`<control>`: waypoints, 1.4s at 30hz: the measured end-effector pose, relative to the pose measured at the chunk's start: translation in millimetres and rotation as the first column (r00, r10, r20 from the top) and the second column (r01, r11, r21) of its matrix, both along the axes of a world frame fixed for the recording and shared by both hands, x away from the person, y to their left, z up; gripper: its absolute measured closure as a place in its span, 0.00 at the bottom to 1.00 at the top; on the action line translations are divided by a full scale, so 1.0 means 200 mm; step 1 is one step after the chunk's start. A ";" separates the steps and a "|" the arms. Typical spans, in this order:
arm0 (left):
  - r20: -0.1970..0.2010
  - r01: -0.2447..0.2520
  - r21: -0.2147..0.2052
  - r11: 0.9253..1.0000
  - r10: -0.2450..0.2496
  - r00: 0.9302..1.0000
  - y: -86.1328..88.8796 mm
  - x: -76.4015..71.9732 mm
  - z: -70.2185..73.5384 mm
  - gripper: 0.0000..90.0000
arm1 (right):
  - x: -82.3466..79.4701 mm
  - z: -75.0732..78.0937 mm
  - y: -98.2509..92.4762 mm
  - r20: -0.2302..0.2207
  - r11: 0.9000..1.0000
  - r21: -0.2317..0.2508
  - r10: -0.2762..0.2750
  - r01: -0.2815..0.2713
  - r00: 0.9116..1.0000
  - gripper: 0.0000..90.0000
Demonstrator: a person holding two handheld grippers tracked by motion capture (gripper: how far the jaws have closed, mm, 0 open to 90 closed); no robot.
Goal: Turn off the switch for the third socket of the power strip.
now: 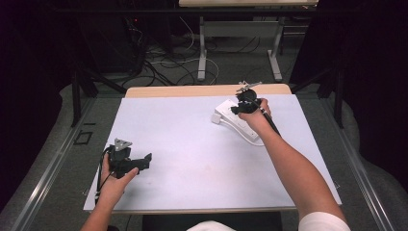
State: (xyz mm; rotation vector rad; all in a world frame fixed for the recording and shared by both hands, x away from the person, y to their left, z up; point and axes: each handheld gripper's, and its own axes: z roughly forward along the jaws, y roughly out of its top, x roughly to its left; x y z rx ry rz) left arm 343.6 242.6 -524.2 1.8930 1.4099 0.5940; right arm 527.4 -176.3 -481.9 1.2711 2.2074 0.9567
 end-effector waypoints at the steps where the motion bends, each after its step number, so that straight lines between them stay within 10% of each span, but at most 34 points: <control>1: 0.000 0.001 0.000 1.000 -0.001 1.000 0.00 0.00 0.00 0.03 | 0.00 -0.01 0.01 0.007 1.000 0.009 0.005 -0.005 1.000 0.69; 42: -0.003 -0.015 -0.011 1.000 0.015 1.000 0.03 0.00 -0.01 0.03 | 0.17 -0.17 0.09 0.032 0.997 0.059 -0.044 0.042 0.999 0.96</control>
